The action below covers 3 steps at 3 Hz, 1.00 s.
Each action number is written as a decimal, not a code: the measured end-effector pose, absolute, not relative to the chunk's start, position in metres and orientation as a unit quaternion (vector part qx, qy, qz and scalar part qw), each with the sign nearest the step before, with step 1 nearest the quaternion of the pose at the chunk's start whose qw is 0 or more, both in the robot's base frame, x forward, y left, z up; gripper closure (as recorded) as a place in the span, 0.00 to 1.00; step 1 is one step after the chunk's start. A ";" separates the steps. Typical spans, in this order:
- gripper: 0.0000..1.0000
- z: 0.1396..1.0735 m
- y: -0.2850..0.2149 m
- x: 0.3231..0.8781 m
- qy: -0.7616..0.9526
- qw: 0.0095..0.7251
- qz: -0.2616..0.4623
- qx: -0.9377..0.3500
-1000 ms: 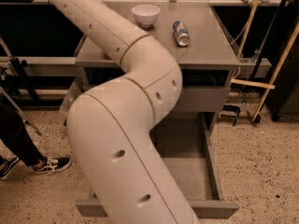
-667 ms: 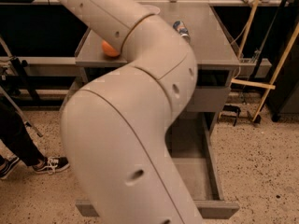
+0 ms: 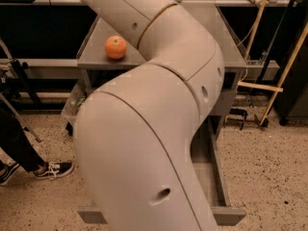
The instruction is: Pick orange from middle drawer and place on counter
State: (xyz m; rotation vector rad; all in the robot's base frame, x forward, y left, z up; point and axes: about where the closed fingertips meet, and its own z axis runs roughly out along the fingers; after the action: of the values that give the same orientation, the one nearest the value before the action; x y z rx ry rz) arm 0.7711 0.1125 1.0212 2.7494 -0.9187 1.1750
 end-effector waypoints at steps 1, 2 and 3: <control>0.00 0.983 0.052 0.788 -0.306 0.045 0.328 0.893; 0.00 0.920 -0.034 0.815 -0.298 0.066 0.260 0.916; 0.00 0.892 -0.030 0.834 -0.263 0.047 0.248 0.931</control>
Offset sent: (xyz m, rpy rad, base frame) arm 0.2226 -0.1521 0.0360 0.3533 0.8167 0.4321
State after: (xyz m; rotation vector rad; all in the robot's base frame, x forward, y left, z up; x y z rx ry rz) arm 0.8340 -0.0301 0.8917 2.8409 -0.8008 0.7569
